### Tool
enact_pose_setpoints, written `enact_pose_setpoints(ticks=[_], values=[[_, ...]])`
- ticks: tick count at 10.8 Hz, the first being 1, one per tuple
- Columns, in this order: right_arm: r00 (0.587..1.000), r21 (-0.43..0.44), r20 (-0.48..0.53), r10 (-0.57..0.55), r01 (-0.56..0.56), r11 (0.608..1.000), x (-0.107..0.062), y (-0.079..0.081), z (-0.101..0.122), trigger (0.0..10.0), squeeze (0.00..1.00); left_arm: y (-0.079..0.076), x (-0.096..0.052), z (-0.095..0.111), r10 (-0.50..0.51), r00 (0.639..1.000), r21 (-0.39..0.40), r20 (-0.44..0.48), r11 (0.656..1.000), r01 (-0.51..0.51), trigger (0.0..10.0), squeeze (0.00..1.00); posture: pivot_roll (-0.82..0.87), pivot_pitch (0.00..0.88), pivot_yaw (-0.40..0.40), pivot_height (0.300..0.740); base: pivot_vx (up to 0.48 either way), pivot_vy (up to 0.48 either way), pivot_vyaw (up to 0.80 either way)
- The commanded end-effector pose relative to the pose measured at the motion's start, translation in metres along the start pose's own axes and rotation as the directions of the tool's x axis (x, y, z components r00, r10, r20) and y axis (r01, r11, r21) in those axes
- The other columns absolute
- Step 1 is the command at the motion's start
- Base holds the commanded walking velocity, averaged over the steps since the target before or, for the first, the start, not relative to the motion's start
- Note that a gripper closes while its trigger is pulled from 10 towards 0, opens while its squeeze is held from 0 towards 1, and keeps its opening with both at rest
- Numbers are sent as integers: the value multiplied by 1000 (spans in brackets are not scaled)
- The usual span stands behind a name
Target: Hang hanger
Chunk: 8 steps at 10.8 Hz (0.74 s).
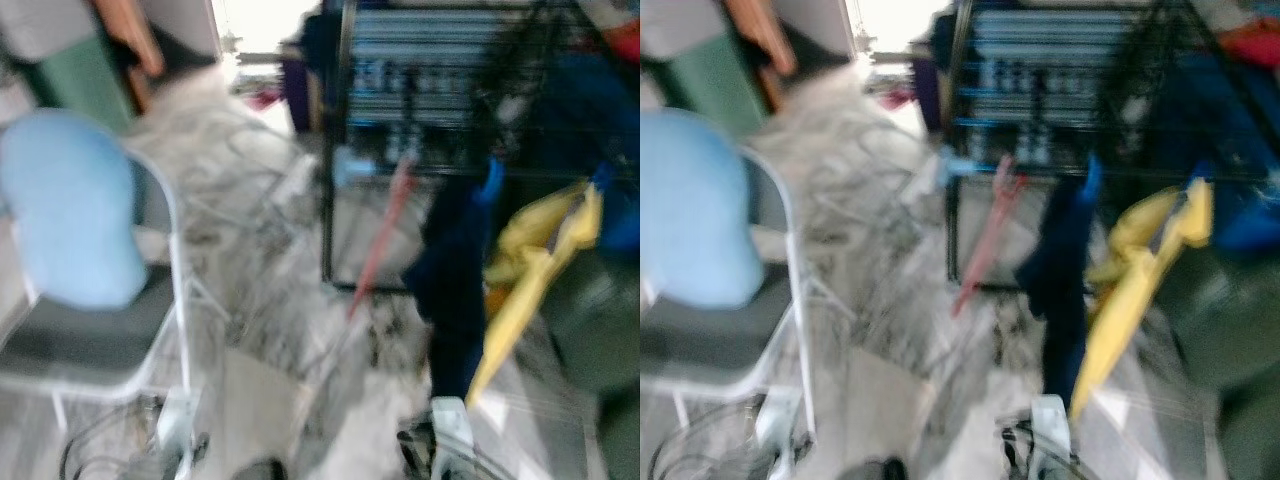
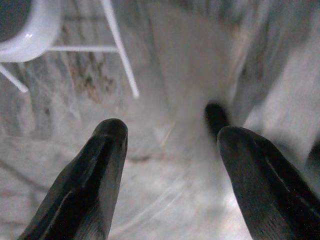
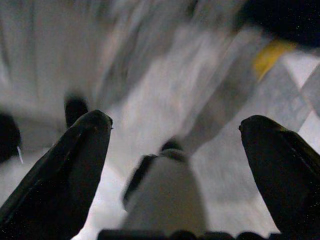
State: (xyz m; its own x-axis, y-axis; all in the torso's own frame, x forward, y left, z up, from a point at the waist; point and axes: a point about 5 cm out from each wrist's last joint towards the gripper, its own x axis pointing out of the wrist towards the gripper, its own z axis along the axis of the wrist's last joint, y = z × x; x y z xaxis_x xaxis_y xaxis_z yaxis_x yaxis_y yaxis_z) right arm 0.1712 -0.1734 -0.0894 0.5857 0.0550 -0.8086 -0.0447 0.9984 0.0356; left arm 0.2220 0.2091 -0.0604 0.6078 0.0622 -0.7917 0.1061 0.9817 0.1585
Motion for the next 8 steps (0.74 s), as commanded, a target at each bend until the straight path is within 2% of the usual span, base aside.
enact_pose_setpoints(ticks=[1,4,5,6,8], values=[[999,-8,49,1,0,1000,3,0,17,10000,0,-9,-3,-27,-13,996,1,-87,1000,13,10000,0,-76,96,48,740,-300,0,0],[999,-9,50,2,-1,1000,3,0,17,10000,0,-45,-2,-24,-53,995,16,-82,998,54,10000,0,-77,99,48,740,0,0,0],[999,-10,51,1,-1,1000,3,0,17,10000,0,-49,-2,-24,-56,995,18,-81,998,58,10000,0,-79,102,45,740,-281,0,0],[999,-11,53,1,-1,1000,3,0,18,10000,0,-49,-2,-24,-57,995,22,-79,998,59,10000,0,-80,103,45,740,0,0,0],[999,-12,51,2,-1,1000,3,0,18,10000,0,-31,-2,-26,-41,996,28,-78,999,44,10000,0,-79,105,45,740,-339,0,0]])
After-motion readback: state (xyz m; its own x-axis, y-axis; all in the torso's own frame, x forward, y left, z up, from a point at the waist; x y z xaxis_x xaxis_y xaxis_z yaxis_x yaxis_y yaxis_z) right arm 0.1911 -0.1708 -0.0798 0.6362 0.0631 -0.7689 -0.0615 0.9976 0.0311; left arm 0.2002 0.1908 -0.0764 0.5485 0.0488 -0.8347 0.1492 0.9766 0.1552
